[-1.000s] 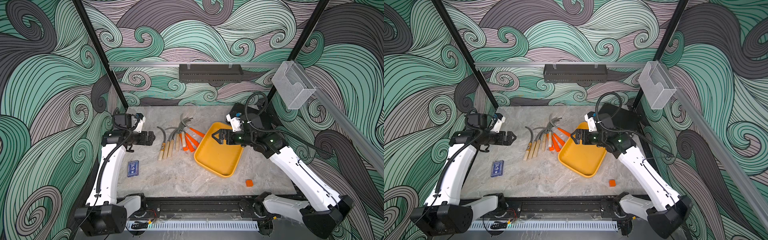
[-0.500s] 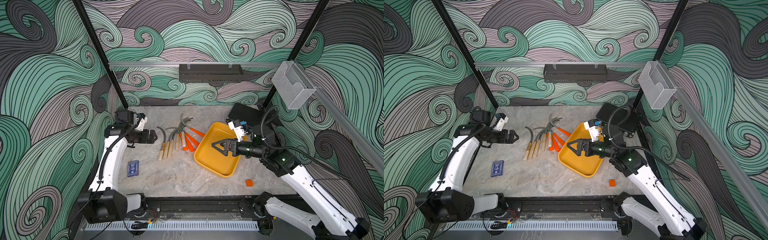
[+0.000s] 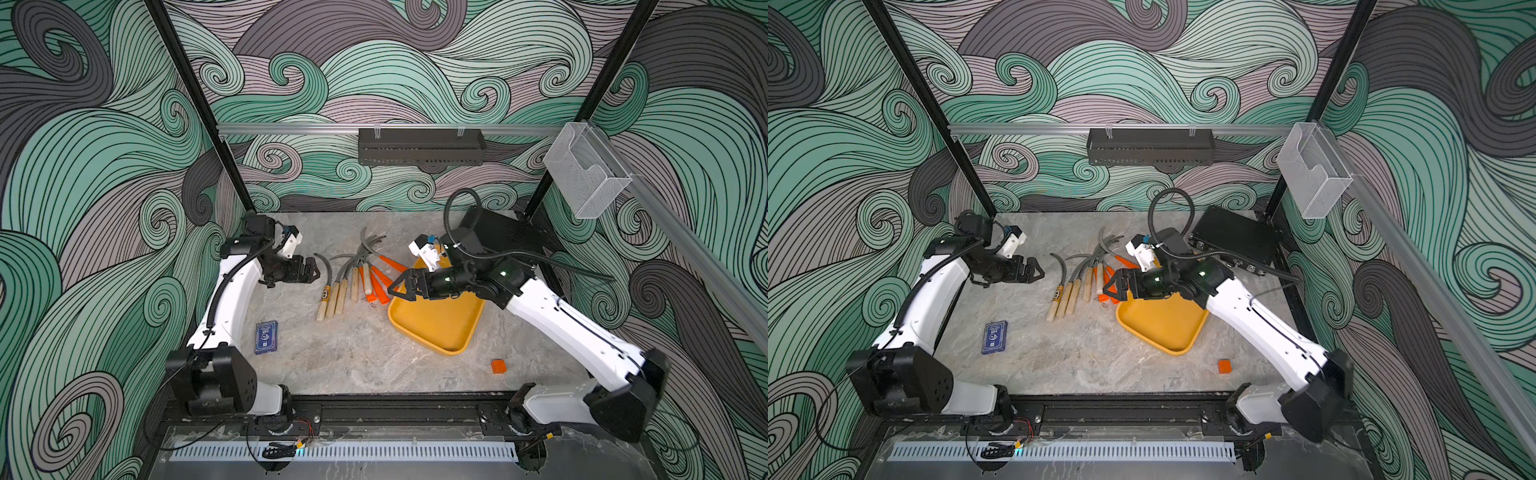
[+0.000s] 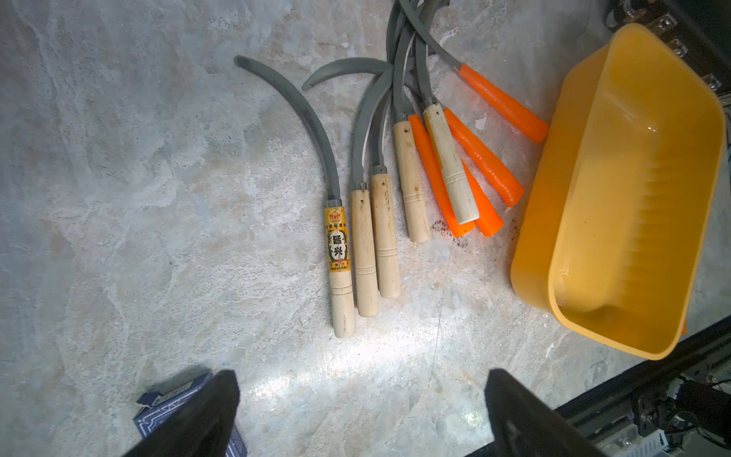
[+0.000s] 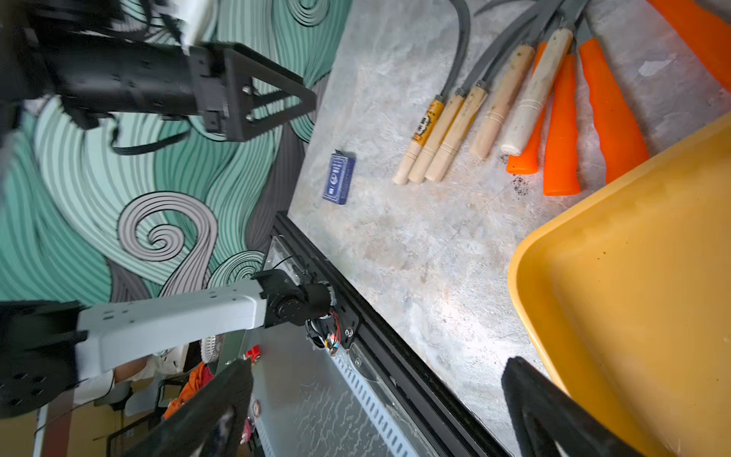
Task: Put small sickles into storage boxes
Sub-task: Pick up the sickle at the center of the board.
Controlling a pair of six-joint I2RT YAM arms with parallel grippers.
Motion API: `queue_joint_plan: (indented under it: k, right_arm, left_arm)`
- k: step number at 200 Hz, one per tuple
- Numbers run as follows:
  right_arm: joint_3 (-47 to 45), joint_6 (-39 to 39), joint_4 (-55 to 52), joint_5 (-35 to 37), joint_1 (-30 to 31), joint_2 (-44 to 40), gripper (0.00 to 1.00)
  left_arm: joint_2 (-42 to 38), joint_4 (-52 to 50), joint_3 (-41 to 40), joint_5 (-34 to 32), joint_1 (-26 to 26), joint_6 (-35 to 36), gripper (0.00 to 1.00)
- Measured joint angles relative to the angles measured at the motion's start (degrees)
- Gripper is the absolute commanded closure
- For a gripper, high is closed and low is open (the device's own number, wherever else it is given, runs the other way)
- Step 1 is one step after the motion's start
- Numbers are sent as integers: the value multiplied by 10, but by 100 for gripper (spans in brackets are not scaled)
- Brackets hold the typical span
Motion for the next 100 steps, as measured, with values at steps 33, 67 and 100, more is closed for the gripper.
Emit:
queue_joint_plan:
  k: [33, 67, 100]
  right_arm:
    - [-40, 26, 116, -57, -5, 33, 1]
    - [70, 43, 127, -105, -5, 115, 1]
    - [142, 26, 75, -127, -3, 181, 13]
  left_arm:
    - [38, -18, 63, -23, 0, 18, 3]
    - [39, -56, 85, -46, 0, 29, 2]
    - [29, -73, 83, -71, 0, 43, 2]
